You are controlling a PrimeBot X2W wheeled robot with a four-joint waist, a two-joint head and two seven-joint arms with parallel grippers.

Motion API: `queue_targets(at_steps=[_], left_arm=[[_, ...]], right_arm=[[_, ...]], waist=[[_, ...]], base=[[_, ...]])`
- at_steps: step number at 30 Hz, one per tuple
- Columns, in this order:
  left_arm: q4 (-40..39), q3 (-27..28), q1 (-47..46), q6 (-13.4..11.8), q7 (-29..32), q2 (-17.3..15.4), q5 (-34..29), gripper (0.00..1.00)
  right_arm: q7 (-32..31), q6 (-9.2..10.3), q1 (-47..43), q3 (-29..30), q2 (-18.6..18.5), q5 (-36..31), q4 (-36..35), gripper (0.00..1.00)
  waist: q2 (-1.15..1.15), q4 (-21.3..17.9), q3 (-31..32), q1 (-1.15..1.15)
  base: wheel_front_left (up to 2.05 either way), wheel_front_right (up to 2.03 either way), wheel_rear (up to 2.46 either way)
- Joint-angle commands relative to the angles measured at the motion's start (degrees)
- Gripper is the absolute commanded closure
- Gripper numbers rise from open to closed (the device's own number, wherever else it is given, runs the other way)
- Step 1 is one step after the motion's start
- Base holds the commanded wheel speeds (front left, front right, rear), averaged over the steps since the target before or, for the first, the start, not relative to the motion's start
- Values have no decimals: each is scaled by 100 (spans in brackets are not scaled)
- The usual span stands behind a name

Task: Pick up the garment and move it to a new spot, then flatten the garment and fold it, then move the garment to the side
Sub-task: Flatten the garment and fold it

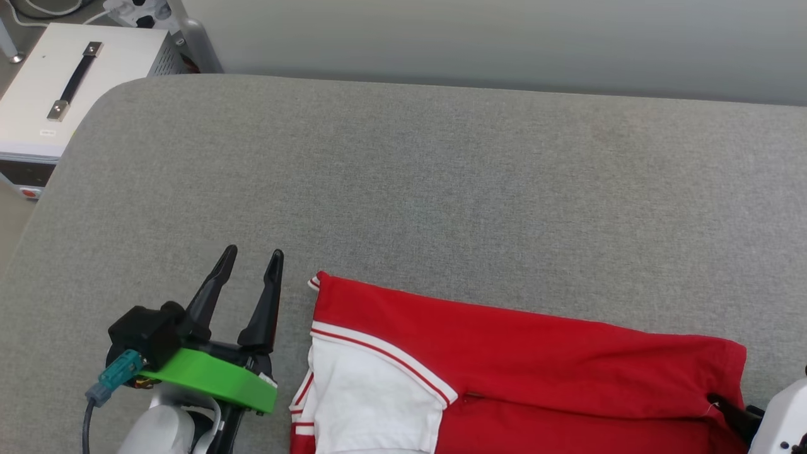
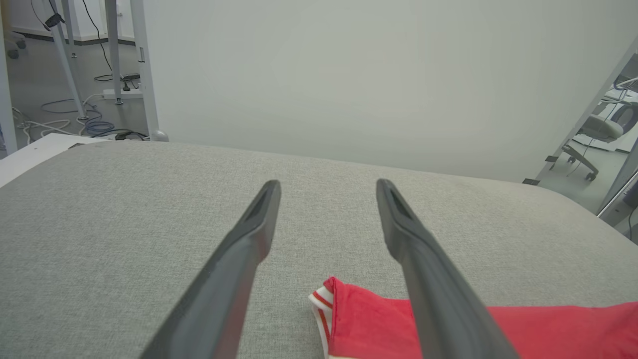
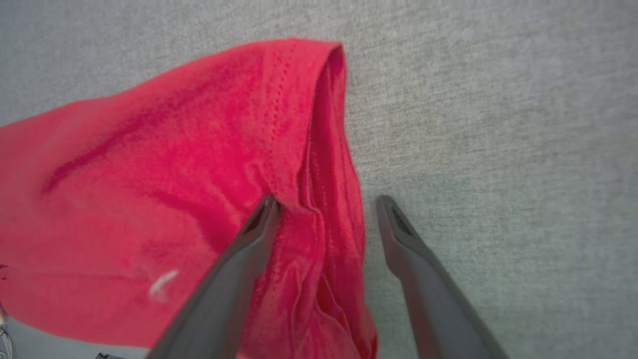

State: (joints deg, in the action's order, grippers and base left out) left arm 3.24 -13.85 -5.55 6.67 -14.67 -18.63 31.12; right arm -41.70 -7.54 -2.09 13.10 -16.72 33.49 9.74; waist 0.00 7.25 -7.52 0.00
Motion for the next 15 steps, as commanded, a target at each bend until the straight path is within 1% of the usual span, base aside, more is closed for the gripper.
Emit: queue_targets(at_steps=[1,7,15], left_arm=[[25,56,71,44,-32,85,-66,0],[96,101,-13,77,-32,192,-157,0],[124,-1,-63,80,-32,139,-87,0]], right_arm=[[-54,5,33,-48,101,-40,151,0],[-104,5,27,-252,284,32,284,0],[-4,5,34,-745,441,432,311,0]], waist=[[0,33,-86,0],[0,76,-196,0],[0,99,-209,0]], base=[[0,0,0],[0,0,0],[0,0,0]])
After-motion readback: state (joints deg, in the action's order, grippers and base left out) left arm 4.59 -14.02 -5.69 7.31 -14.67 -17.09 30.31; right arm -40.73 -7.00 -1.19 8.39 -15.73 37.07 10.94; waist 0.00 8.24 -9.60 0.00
